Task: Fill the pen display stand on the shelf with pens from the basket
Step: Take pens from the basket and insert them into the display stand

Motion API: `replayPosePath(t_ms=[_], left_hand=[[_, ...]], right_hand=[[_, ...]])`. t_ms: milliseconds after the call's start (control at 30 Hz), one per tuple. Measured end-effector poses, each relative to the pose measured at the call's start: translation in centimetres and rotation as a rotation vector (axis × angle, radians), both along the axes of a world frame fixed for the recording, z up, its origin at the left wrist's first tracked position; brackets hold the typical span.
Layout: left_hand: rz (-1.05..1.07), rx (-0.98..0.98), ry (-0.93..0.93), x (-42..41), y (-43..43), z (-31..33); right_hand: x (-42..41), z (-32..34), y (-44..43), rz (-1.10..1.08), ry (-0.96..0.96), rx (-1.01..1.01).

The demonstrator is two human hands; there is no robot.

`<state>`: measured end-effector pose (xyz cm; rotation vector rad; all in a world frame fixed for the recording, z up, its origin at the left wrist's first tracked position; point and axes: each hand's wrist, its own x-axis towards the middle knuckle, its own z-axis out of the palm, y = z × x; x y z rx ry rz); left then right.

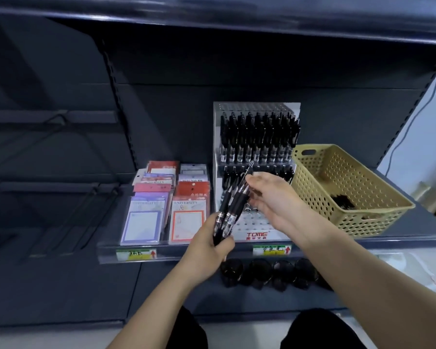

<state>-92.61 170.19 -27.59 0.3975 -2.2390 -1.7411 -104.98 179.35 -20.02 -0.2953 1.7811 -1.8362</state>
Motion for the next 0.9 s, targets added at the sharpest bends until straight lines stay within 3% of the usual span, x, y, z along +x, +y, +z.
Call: replayPosePath(t_ms=[267,467,600,900], left_hand=[[0.041,-0.017,-0.015,1.3,-1.5,-1.0],[0.208,0.031,-0.041,2.1,-3.4,-1.2],[0.297,0.064,-0.047,2.0,-3.9,-1.2],[0.341,0.250,-0.035,2.3,-3.8,-1.7]], right_hand=[[0.2,-0.5,-0.8,-0.024,0.093,0.077],[-1.7,3.0,-0.3,-0.179,0.370,0.035],[-1.3,2.2,-1.0,-0.137,0.561,0.112],[-1.3,0.1,-2.3,-0.125,0.639,0.225]])
